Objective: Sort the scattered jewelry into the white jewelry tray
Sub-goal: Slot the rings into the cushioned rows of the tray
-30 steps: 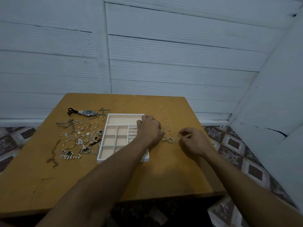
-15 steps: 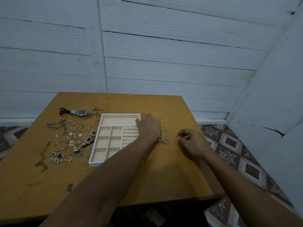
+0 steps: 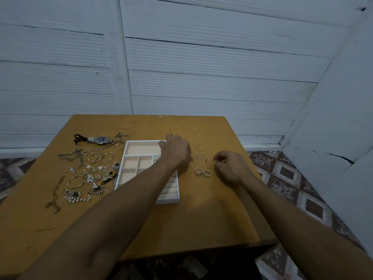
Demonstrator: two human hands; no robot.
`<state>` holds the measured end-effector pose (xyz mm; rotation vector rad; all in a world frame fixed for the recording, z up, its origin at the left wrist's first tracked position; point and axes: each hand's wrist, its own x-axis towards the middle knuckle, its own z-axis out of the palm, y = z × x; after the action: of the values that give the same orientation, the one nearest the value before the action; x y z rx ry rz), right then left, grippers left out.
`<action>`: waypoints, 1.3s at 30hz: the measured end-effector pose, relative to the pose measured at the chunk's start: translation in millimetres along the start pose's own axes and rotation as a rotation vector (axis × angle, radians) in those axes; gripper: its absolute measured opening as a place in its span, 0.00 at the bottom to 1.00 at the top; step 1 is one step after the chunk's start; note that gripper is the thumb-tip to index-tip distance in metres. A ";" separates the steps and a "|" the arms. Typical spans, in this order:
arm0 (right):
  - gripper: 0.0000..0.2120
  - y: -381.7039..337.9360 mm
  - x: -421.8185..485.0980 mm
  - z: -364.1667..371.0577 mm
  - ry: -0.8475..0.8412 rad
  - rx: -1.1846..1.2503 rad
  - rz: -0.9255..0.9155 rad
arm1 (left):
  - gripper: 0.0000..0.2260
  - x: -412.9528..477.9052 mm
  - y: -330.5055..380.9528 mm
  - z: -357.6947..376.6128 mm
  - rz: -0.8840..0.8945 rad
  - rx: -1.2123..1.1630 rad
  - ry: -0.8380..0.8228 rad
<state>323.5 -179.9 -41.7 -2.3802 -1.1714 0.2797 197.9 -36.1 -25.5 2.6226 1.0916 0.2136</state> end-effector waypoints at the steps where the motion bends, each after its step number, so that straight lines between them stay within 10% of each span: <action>1: 0.13 -1.7 2.2 1.5 0.004 -0.001 -0.001 | 0.11 -1.9 0.2 1.3 0.018 0.015 -0.024; 29: 0.12 -17.3 28.5 20.4 -0.002 -0.098 -0.016 | 0.15 4.7 -3.8 10.2 0.081 0.165 -0.089; 39: 0.01 -20.4 34.9 22.3 -0.040 -0.010 0.076 | 0.09 -6.9 -31.8 -25.3 0.093 -0.273 -0.027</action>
<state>322.5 -134.6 -50.2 -2.4420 -1.1044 0.3485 165.6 -14.5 -11.9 2.4258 0.8647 0.3217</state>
